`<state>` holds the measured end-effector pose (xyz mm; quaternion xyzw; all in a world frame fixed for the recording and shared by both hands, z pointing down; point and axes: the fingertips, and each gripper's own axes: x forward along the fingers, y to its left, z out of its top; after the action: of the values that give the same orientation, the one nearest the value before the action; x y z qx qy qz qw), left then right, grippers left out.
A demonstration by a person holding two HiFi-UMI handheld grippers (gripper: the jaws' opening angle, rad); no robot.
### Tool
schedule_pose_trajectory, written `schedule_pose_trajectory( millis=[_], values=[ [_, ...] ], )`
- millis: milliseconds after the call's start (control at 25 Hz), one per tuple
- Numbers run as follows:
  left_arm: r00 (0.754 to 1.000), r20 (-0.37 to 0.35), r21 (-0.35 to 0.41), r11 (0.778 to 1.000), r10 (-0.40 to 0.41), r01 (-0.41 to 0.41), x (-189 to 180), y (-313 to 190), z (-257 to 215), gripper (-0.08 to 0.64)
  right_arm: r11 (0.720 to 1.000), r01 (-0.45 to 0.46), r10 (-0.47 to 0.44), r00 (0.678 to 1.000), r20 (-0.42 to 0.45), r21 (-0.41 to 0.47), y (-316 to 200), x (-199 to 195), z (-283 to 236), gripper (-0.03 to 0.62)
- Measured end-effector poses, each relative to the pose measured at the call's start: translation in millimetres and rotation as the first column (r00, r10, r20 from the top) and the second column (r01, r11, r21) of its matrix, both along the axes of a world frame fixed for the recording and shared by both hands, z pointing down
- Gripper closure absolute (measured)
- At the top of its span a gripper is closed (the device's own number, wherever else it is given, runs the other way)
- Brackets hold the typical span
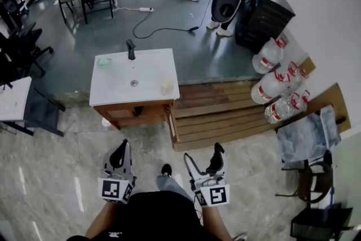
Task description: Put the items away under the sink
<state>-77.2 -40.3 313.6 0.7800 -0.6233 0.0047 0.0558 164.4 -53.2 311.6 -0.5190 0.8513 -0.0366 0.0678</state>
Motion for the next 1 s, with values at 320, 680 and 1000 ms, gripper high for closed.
schedule_pose_trajectory(
  millis=[320, 680, 1000],
  values=[
    [0.999, 0.005, -0.044, 0.998, -0.046, 0.047, 2.1, -40.8, 11.9, 0.554, 0.998, 0.048, -0.048, 0.999, -0.017, -0.028, -56.1, -0.5, 16.6, 0.144],
    [1.000, 0.022, -0.103, 0.995, 0.008, -0.005, -15.4, -93.6, 66.2, 0.554, 0.994, 0.050, -0.054, 0.998, -0.038, -0.098, -101.5, -43.3, 76.8, 0.150],
    [0.996, 0.022, -0.111, 0.990, 0.086, -0.083, -30.9, -155.8, 158.7, 0.554, 0.988, 0.060, -0.069, 0.996, -0.056, -0.146, -153.7, -97.4, 177.0, 0.150]
  ],
)
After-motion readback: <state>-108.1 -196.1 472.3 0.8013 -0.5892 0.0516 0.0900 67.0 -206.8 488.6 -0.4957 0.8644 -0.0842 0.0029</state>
